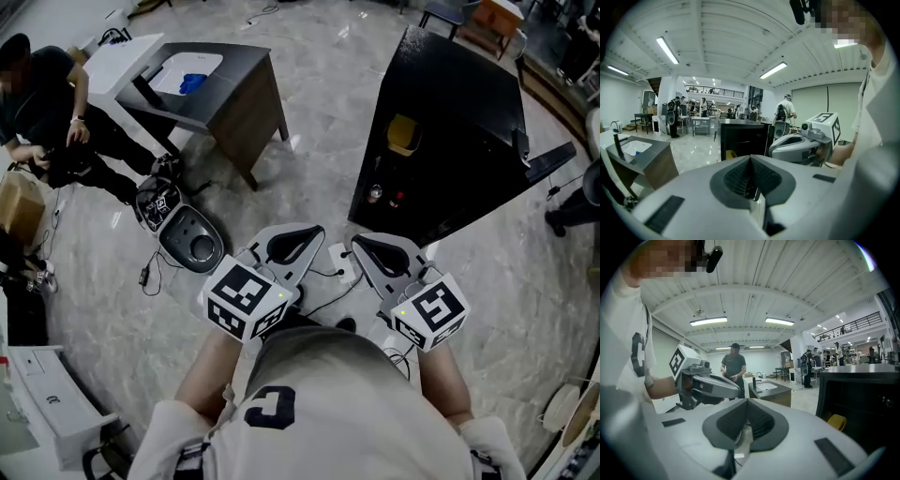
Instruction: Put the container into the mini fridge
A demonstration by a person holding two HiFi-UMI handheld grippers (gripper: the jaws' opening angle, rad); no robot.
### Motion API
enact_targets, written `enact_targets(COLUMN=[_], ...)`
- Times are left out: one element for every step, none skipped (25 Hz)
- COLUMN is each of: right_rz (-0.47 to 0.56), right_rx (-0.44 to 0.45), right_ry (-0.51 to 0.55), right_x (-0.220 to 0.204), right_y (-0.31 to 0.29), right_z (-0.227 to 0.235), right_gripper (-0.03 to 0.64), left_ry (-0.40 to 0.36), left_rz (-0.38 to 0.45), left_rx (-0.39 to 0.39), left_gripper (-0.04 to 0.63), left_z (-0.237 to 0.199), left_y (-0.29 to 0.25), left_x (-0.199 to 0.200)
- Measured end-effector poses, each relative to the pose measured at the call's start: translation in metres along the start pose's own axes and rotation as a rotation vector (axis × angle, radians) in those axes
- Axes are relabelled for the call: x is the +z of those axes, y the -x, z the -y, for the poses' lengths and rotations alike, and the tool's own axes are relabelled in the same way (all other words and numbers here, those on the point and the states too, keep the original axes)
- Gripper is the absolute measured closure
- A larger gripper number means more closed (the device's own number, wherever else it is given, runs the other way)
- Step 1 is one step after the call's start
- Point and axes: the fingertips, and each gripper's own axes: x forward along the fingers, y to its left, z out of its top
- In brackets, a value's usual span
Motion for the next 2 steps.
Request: enact_targets(right_rz=[0.008, 0.016], right_rx=[0.007, 0.015], right_ry=[0.003, 0.007], right_x=[0.002, 0.005], right_y=[-0.01, -0.02], right_z=[-0.004, -0.008], right_gripper=[0.588, 0.588], left_ry=[-0.012, -0.024], left_rz=[0.0, 0.0], left_rx=[0.008, 0.016], left_gripper=[0.54, 0.54], left_z=[-0.01, -0.02], left_y=[0.006, 0.012], left_x=[-0.001, -0.002])
